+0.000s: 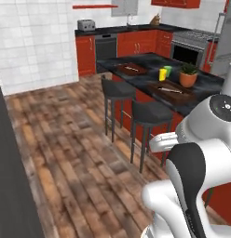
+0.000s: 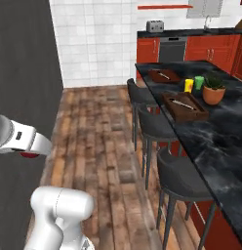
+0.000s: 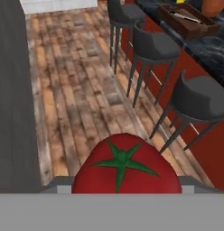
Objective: Gather the bell pepper and tomato from the fridge and place them on a tray on the dining counter. Then gather the chicken drumsticks from the fridge and place them on the other tray.
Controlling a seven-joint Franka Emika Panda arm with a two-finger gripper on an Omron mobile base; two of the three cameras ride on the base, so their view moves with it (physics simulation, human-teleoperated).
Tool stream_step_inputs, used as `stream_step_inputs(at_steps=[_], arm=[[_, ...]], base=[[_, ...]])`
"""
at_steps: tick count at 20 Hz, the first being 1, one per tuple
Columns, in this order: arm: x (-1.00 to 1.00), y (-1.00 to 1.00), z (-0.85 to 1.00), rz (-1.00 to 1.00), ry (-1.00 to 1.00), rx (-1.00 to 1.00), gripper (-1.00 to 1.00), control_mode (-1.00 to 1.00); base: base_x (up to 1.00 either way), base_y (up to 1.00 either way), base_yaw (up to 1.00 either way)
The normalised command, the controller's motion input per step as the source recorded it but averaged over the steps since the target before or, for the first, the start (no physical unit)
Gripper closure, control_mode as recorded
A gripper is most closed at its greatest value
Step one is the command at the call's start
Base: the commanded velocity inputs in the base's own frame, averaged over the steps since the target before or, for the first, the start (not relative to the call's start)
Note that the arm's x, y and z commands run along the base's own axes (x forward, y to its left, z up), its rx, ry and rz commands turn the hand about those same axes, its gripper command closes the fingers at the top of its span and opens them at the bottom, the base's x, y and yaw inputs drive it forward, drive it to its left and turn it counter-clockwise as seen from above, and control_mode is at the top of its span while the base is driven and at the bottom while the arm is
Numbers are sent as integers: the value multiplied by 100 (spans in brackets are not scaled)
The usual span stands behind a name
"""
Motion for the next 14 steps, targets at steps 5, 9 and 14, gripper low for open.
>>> stream_step_inputs(at_steps=[5, 9, 14], arm=[[0, 0, 0, 0, 0, 0, 100, 100], [0, 0, 0, 0, 0, 0, 100, 100], [0, 0, 0, 0, 0, 0, 100, 100]], base=[[79, 74, -45], [77, 75, -45], [75, 76, -45]])
